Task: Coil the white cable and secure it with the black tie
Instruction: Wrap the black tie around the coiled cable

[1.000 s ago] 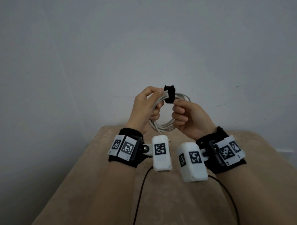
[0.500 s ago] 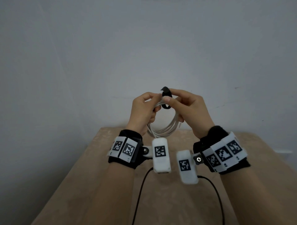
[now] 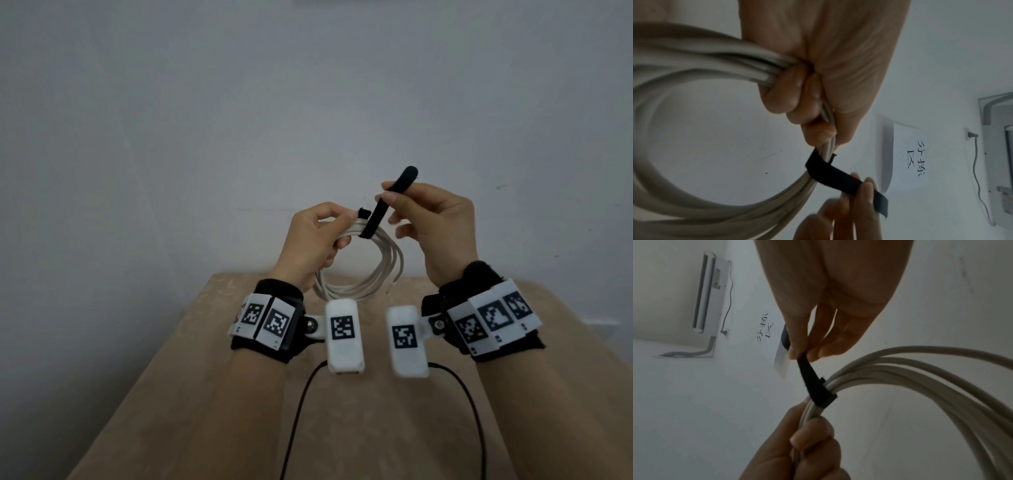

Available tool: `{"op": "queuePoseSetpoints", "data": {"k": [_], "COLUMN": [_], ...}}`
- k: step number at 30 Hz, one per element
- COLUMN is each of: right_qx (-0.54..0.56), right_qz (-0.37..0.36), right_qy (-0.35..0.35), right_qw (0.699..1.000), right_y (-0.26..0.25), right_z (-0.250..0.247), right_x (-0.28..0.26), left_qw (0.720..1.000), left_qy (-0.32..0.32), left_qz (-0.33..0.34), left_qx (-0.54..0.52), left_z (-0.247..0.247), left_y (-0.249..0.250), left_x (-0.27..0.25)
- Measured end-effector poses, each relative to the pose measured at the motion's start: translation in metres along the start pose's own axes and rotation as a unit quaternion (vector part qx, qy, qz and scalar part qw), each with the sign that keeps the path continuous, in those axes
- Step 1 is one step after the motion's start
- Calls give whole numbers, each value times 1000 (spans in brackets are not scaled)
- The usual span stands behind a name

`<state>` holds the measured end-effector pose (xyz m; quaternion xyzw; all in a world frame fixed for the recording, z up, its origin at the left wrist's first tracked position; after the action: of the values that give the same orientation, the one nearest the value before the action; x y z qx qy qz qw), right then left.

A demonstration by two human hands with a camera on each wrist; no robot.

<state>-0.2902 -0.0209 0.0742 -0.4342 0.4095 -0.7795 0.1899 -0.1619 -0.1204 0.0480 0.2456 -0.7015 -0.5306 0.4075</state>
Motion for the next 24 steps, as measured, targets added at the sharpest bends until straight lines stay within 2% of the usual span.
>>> {"op": "queuePoseSetpoints", "data": {"k": [5,11,16,24], "right_qx": [21,15,-110,-92], "right_qz": [23,37,-39,-56], "right_qy": [-20,-95,-60,-51], "right_qw": [999,995,991,993], "right_y": [6,13,10,16], "right_z": [4,8,1,6], "right_x": [1,0,4,-1], "left_qw": [1000,1000,999,998], "left_qy": [-13,1,-10,-42], "left_qz": [3,-2,-3,6], "left_qx": [19,21,30,47], "left_z": [3,-3,-3,0], "left_y": [-1,-4,-5,-1], "left_x": [-1,0,-1,-3]}}
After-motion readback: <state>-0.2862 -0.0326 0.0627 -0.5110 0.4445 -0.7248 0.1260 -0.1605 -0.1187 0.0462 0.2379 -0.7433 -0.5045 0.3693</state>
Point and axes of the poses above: each hand's wrist, its own x-axis towards the middle knuckle, its own z-axis out of the palm, y = z × x, the point moved 6 cm from there along x, towards the middle knuckle, and after that the axes turned 6 degrees about x, right-handed, at the moved point
